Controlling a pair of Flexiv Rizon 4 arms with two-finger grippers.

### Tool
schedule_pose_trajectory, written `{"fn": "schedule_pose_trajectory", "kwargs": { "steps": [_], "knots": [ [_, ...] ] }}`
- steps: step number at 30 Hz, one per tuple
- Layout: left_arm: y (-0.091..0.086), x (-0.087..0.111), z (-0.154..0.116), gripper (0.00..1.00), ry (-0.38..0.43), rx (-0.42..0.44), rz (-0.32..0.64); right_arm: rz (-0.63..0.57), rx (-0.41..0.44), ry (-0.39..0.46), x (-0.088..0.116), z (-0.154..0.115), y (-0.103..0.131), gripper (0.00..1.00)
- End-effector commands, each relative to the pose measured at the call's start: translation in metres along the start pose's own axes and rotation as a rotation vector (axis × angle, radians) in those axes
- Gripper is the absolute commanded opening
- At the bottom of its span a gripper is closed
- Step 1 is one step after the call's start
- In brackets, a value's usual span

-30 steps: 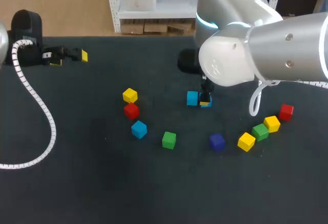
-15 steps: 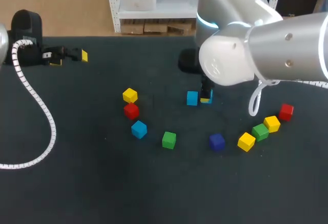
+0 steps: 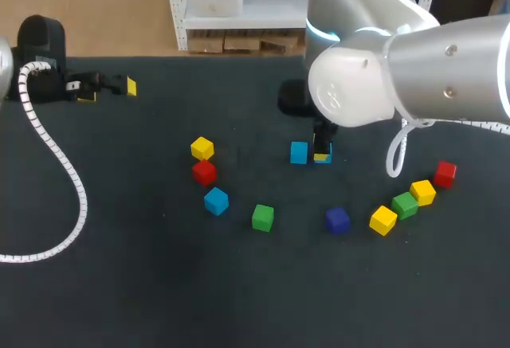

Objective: Place the blue cubes, place green cubes on the blue cubes, place the yellow cubes on the green cubes, then place the red cubes on the yellow cubes, and place purple cube on the red cubes.

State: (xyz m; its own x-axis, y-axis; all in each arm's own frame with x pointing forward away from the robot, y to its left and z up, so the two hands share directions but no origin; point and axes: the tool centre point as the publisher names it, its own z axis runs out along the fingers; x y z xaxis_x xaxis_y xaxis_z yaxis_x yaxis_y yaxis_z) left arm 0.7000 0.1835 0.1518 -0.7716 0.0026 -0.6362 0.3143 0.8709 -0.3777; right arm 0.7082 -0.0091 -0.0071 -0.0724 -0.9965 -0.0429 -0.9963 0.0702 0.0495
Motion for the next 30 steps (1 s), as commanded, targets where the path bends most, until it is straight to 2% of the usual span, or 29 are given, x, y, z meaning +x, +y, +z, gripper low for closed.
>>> {"fn": "schedule_pose_trajectory", "kwargs": {
  "steps": [1,11,14,15,16,17,23,30],
  "knots": [
    [0.002,0.001,0.0,1.0,-0.006,0.008,0.002,0.0,-0.001,-0.005,0.001,-0.001,0.002,0.31],
    [0.002,0.001,0.0,1.0,-0.006,0.008,0.002,-0.012,-0.011,-0.011,-0.001,0.001,0.006,0.32],
    [0.002,0.001,0.0,1.0,-0.006,0.008,0.002,-0.019,-0.006,-0.009,-0.001,0.001,0.006,0.39],
    [0.002,0.001,0.0,1.0,-0.006,0.008,0.002,-0.019,-0.005,-0.009,-0.001,0.0,0.006,0.46],
    [0.002,0.001,0.0,1.0,-0.006,0.008,0.002,-0.019,-0.004,-0.01,-0.001,0.0,0.006,0.64],
    [0.002,0.001,0.0,1.0,-0.006,0.008,0.002,-0.018,-0.002,-0.01,-0.001,-0.001,0.006,1.0],
    [0.002,0.001,0.0,1.0,-0.006,0.008,0.002,-0.004,0.005,-0.026,-0.004,-0.007,0.003,1.0],
    [0.002,0.001,0.0,1.0,-0.006,0.008,0.002,-0.01,0.006,-0.046,-0.017,-0.013,0.0,1.0]
  ]
}}
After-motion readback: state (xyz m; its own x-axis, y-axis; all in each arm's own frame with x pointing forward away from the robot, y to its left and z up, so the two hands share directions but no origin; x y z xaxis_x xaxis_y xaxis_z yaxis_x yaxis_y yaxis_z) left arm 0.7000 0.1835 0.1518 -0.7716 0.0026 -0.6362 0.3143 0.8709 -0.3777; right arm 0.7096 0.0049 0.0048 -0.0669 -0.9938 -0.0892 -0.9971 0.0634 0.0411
